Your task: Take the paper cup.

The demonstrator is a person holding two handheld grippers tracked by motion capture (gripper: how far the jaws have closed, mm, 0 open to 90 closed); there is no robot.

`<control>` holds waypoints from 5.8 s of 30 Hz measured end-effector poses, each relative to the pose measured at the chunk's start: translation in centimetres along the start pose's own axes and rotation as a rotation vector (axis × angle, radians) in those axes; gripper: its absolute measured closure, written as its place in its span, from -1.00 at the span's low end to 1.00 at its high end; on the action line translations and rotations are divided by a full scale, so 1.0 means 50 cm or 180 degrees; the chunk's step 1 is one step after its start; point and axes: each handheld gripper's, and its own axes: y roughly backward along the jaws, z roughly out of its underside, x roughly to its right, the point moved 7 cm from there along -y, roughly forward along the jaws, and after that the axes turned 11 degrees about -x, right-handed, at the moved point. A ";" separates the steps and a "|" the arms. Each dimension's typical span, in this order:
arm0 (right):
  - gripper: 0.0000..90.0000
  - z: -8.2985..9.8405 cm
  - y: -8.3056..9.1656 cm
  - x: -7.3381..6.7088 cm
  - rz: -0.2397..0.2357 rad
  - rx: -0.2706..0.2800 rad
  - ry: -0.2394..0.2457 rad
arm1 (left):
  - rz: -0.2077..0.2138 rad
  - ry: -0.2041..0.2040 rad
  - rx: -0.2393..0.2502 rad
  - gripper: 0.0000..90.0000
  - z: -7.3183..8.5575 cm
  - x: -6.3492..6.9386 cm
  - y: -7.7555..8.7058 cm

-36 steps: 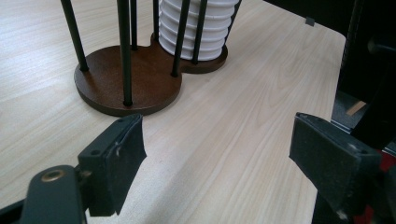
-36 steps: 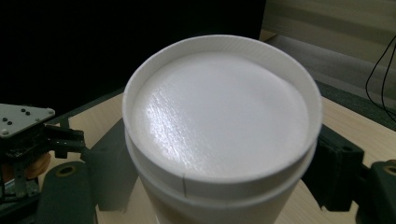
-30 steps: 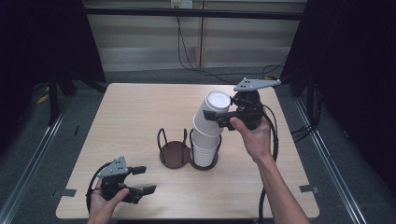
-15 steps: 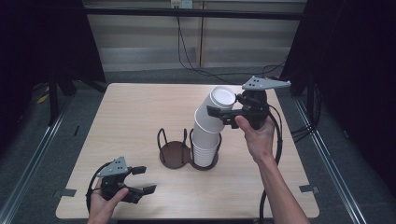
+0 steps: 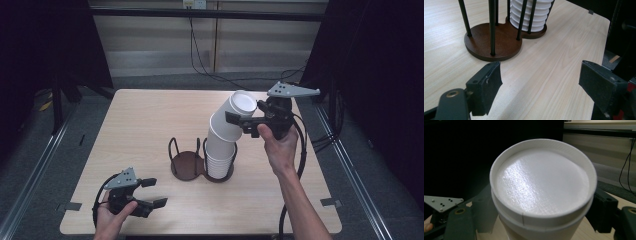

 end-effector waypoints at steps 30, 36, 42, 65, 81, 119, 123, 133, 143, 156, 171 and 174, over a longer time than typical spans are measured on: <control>-0.47 0.028 0.091 0.008 -0.0131 0.0156 -0.0115 | -0.0008 -0.0029 -0.0044 -0.63 -0.019 0.007 -0.022; -0.47 0.045 0.109 0.005 -0.0105 0.0106 -0.0114 | 0.0092 -0.0102 -0.0027 -0.64 -0.036 0.021 -0.032; -0.47 0.061 0.118 -0.003 -0.0104 0.0109 -0.0092 | 0.0098 -0.0177 -0.0007 -0.64 -0.051 0.029 -0.037; -0.46 0.141 0.115 -0.036 -0.0243 -0.0075 -0.0113 | 0.0265 -0.0378 0.0299 -0.64 -0.151 0.075 -0.038; -0.46 0.181 0.052 -0.069 -0.0480 -0.0252 -0.0124 | 0.0450 -0.0490 0.0457 -0.64 -0.199 0.101 -0.036; -0.44 0.219 -0.082 -0.146 -0.0973 -0.0651 0.0034 | 0.0718 -0.0722 0.0332 -0.67 -0.204 0.124 -0.095; -0.44 0.217 -0.089 -0.151 -0.0998 -0.0658 0.0046 | 0.0744 -0.0695 0.0314 -0.72 -0.201 0.122 -0.099; -0.44 0.214 -0.103 -0.163 -0.1075 -0.0642 0.0029 | 0.0778 -0.0602 0.0236 -0.84 -0.197 0.121 -0.116; -0.44 0.215 -0.115 -0.174 -0.1099 -0.0652 0.0021 | 0.0781 -0.0631 0.0111 -0.85 -0.186 0.122 -0.129; -0.49 0.219 -0.122 -0.173 -0.1186 -0.0697 0.0022 | 0.0776 -0.0718 0.0005 -0.64 -0.176 0.118 -0.123; -0.65 0.227 -0.113 -0.170 -0.1246 -0.0688 0.0082 | 0.0755 -0.0718 -0.0289 -0.61 -0.163 0.113 -0.114; -0.66 0.228 -0.107 -0.166 -0.1260 -0.0684 0.0095 | 0.0739 -0.0706 -0.0429 -0.61 -0.155 0.108 -0.113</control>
